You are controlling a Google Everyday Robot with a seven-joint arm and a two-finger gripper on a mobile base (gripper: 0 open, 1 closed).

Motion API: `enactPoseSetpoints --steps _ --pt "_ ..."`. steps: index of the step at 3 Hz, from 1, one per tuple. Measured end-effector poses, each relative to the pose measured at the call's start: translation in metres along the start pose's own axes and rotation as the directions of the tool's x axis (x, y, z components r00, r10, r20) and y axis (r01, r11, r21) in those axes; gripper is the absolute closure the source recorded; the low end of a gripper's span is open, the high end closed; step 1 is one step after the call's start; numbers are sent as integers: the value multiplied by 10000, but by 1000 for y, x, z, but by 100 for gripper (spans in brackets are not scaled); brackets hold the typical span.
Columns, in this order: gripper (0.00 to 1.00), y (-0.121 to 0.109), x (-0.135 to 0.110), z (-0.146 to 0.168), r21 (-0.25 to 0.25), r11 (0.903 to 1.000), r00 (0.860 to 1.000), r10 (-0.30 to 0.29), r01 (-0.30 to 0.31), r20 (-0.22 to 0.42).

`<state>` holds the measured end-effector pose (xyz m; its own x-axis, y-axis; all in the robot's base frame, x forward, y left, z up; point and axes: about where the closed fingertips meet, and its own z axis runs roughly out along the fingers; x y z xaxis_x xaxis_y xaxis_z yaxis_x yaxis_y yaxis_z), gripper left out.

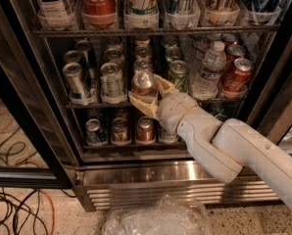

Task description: Pick orange can from middle shelf of fridge

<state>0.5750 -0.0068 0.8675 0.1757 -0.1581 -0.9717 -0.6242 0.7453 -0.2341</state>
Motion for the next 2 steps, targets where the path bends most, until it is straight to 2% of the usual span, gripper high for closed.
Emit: enactPoseSetpoints --steps 1,2 --pt "100 24 -9 -7 -1248 9921 9998 78 -103 -199" --pt "100 24 -9 -7 -1249 9921 9998 78 -103 -198"
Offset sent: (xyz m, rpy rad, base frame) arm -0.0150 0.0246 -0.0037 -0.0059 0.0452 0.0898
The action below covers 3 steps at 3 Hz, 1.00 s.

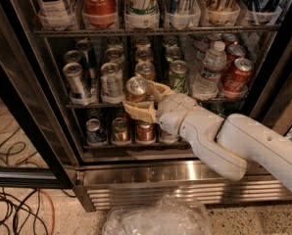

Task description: Pick orange can from middle shelf of fridge

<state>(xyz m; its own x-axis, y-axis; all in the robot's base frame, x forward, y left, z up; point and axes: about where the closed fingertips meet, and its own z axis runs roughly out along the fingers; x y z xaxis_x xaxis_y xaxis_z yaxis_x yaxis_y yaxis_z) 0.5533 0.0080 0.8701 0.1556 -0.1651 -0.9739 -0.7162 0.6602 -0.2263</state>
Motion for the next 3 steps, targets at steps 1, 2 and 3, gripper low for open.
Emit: enactPoseSetpoints --steps 1,2,3 --pt "100 2 -1 1 -172 9999 10000 -16 16 -2" --pt "100 16 -2 1 -706 9974 9997 -152 138 -181" --pt "100 29 -2 -20 -1146 9931 9981 -314 252 -528"
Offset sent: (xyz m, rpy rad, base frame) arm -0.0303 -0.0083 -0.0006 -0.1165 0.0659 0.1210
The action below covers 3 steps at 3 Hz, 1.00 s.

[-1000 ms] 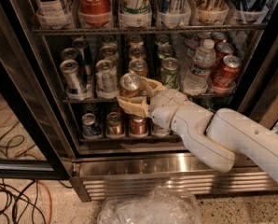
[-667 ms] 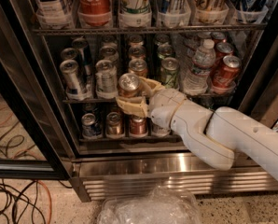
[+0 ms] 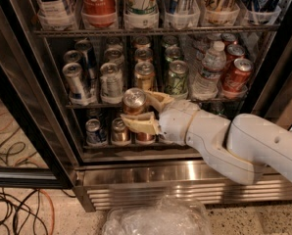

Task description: Pick orange can from middle shelf of fridge

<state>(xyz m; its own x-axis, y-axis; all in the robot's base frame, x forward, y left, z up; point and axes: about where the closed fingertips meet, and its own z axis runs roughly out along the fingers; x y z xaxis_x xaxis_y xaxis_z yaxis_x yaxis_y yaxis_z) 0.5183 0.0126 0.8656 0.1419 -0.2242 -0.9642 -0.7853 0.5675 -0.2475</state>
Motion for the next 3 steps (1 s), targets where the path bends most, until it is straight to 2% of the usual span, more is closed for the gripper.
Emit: enactPoseSetpoints --steps 1,2,3 --pt "100 5 17 -24 371 9984 9991 421 -417 -99" --pt "100 8 12 -48 1317 9895 9973 526 -591 520" --pt "100 8 12 -48 1308 9896 9972 536 -599 517"
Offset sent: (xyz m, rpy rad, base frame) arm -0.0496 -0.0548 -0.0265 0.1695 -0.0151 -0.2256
